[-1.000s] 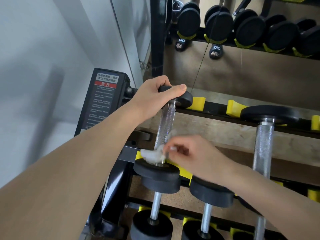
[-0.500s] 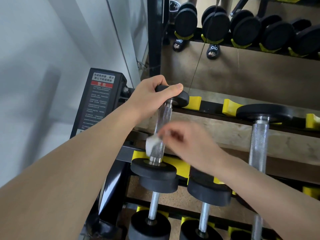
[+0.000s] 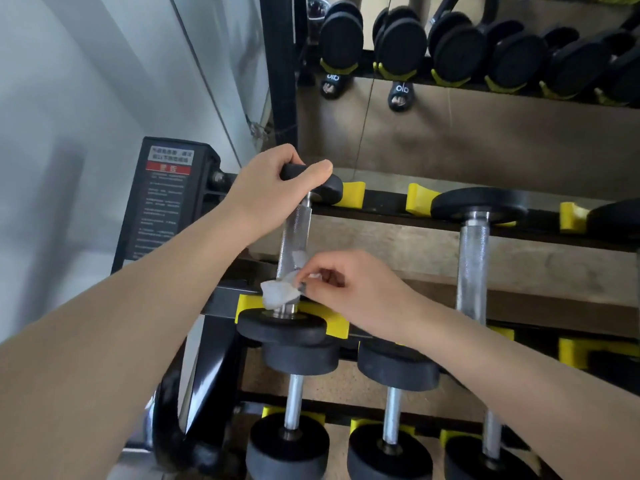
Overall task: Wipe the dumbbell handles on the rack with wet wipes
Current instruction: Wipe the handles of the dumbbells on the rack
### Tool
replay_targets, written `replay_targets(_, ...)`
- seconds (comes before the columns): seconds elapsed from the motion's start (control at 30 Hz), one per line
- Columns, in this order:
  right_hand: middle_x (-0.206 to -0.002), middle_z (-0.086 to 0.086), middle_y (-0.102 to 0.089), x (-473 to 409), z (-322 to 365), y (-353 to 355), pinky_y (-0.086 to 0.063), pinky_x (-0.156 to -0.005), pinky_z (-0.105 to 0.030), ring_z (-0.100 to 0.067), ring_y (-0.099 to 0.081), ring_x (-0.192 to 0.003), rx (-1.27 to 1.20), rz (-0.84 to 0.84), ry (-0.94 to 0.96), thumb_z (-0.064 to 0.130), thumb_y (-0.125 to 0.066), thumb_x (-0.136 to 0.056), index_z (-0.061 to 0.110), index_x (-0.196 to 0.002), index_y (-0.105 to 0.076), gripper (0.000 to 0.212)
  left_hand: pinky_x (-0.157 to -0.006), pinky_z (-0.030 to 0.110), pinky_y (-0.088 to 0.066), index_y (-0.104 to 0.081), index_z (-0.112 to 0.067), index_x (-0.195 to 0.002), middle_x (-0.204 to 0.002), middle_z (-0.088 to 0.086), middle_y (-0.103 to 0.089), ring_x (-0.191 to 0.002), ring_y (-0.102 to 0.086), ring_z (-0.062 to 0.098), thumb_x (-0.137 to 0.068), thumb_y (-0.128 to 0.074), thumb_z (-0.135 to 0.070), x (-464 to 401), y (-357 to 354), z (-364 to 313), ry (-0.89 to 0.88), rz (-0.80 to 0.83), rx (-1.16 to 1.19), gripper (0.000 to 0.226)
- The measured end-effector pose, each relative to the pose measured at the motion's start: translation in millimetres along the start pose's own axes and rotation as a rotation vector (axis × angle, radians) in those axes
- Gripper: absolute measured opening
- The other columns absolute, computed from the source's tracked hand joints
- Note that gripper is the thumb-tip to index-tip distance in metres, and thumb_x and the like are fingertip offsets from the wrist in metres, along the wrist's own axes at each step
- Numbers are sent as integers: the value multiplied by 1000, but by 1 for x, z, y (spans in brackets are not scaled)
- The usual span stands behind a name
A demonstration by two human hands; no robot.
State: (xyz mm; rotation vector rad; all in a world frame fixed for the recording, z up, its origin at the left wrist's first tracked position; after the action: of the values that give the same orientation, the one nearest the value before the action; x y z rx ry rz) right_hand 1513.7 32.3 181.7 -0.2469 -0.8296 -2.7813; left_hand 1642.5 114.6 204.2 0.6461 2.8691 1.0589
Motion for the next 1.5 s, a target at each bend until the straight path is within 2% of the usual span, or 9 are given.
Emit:
replay_targets(0.27, -72, -4, -66, 65, -44, 139, -50, -65, -38, -25, -60, -68, -32, -505, -92, 21, -62, -95, 31, -94, -71, 14, -80, 31, -43, -55, -20, -118, -113, 0, -53, -105, -51, 17, -99, -52, -41, 24, -28, -91, -347, -262, -372, 28)
replay_targets(0.4, -76, 8, -65, 96, -74, 165, -50, -67, -25, -9, -59, -68, 182, -633, -77, 13, -61, -94, 25, -96, -72, 17, -88, 32, -46, -50, -29, -139, -131, -2, -53, -113, -55, 13, -104, -47, -38, 21, -88, -118, -351, -45, -178, 36)
replay_targets(0.5, -89, 8, -59, 103, -86, 156, -49, -72, -24, -3, -54, -73, 305, -586, 25, 12, -64, -92, 18, -104, -72, 16, -98, 25, -36, -43, -39, -146, -135, -3, -51, -124, -48, 9, -106, -41, -42, 16, -130, -122, -246, 155, -27, 40)
replay_targets(0.6, -101, 1, -55, 102, -94, 149, -49, -72, -25, -9, -54, -78, 310, -558, 78, 21, -65, -92, 17, -106, -70, 15, -101, 27, -41, -63, -25, -124, -109, -8, -62, -113, -53, 8, -107, -42, -40, 13, -157, -126, -176, 247, 128, 31)
replay_targets(0.73, -105, -1, -50, 97, -90, 148, -43, -66, -17, -9, -50, -82, 350, -599, 107, 21, -65, -92, 14, -97, -64, 9, -78, 28, -40, -56, -6, -93, -81, -2, -52, -78, -49, 9, -105, -49, -39, 8, -169, -123, -149, 206, 237, 36)
replay_targets(0.93, -101, -4, -59, 89, -80, 146, -41, -56, -24, -12, -53, -73, 517, -574, 163, 14, -60, -95, 10, -114, -54, 20, -75, 24, -38, -52, -14, -83, -79, -5, -47, -76, -44, 6, -105, -50, -36, 10, -173, -119, -97, 221, 341, 31)
replay_targets(1.13, -83, -10, -59, 88, -77, 139, -52, -50, -39, -25, -58, -66, 760, -503, 358, 8, -65, -94, 5, -92, -63, 5, -84, 33, -41, -55, -6, -96, -91, 11, -53, -86, -49, 10, -106, -46, -41, 13, -169, -119, -100, 240, 311, 37)
replay_targets(1.4, -80, 6, -57, 122, -99, 110, -43, -61, -22, -8, -51, -68, 313, -229, 284, 24, -60, -97, 10, -86, -66, 19, -81, 25, -37, -52, -16, -91, -90, -5, -50, -86, -47, 6, -106, -43, -45, 15, -170, -116, -63, 253, 294, 33)
replay_targets(1.5, -81, 11, -57, 114, -84, 139, -45, -65, -18, -7, -54, -68, 302, -381, 302, 19, -63, -95, 11, -87, -70, 14, -82, 26, -36, -52, -12, -91, -90, -1, -47, -86, -45, 9, -106, -45, -41, 14, -171, -117, -78, 256, 345, 33)
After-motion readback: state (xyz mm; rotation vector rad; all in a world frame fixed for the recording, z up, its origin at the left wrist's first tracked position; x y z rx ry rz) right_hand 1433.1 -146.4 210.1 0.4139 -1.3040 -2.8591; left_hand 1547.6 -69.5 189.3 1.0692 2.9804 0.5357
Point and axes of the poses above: each hand's wrist, its own x-axis away from the middle knuckle, its own y-axis out of the back of the hand, z = x × y, the point moved 8 cm from there along -x, towards the middle knuckle
